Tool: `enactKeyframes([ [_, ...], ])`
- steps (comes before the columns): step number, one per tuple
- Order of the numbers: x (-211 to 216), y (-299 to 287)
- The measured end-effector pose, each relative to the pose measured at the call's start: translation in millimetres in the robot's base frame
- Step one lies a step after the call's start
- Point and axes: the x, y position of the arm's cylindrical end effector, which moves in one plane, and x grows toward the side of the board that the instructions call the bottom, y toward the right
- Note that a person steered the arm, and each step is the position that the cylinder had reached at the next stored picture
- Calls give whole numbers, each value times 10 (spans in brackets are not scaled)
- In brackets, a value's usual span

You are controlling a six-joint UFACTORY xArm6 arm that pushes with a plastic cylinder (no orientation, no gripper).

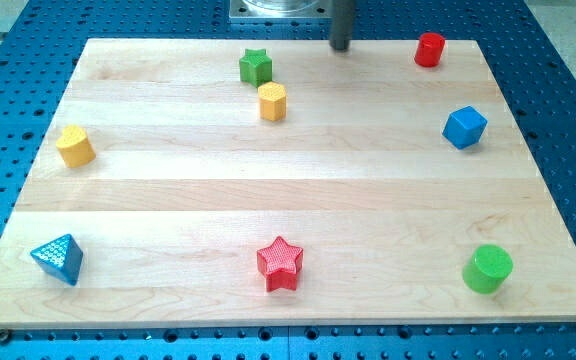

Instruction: Place the red circle close to the green star

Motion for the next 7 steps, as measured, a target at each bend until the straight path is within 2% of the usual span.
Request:
enactKeyframes([
  [1,-5,573],
  [2,-8,1474],
  [3,-8,2129],
  [4,137,2054],
  [5,451,1436],
  [7,787,191],
])
